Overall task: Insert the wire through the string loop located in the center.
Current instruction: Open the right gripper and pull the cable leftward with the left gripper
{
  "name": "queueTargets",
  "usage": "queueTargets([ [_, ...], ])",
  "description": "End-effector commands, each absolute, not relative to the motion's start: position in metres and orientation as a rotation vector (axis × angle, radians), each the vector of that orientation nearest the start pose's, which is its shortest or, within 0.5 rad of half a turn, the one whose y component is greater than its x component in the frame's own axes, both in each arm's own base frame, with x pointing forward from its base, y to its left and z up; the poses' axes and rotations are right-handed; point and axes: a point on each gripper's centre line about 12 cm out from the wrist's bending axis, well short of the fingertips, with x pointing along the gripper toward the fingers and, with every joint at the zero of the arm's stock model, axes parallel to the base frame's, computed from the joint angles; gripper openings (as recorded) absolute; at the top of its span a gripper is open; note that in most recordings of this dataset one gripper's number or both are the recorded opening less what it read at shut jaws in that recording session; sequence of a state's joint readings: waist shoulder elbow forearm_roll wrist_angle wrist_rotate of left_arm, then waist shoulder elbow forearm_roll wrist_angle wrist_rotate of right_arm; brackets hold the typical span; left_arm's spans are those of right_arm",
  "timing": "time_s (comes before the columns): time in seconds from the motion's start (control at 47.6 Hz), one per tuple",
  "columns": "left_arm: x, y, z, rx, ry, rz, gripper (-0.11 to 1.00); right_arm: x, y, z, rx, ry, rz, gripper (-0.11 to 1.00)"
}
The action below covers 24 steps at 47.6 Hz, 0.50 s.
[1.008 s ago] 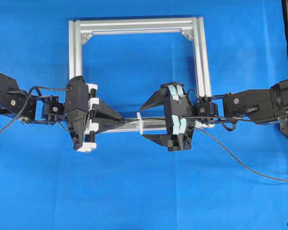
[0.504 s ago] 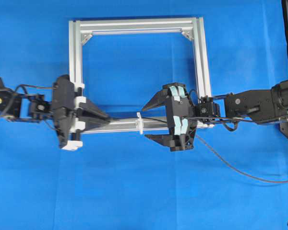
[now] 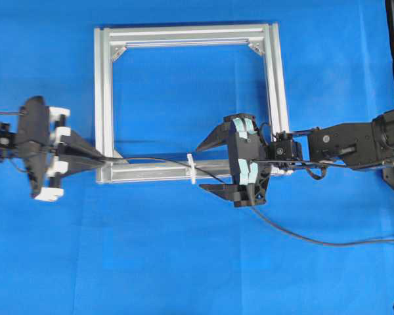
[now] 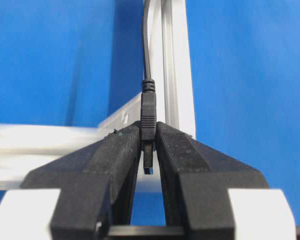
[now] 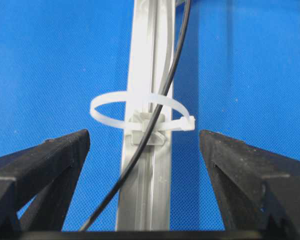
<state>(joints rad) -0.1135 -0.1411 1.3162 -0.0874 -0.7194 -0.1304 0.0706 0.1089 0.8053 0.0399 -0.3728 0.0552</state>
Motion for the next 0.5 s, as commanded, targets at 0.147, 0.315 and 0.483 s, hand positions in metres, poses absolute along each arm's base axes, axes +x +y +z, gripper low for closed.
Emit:
queueTargets([
  [0.147,0.215,-0.019,0.113,-0.152,0.420,-0.020,0.08,0.378,0.026,0.134,0.069,0.502,0.034,0.96],
  [0.315,0.215,-0.019,0.116,-0.132,0.435,-0.024,0.08,0.377,0.026,0.134,0.070,0.504,0.033,0.96],
  [0.483,0.218,-0.019,0.118,-0.115,0.444,-0.029,0.08,0.378,0.026,0.135,0.069,0.499,0.034,0.96],
])
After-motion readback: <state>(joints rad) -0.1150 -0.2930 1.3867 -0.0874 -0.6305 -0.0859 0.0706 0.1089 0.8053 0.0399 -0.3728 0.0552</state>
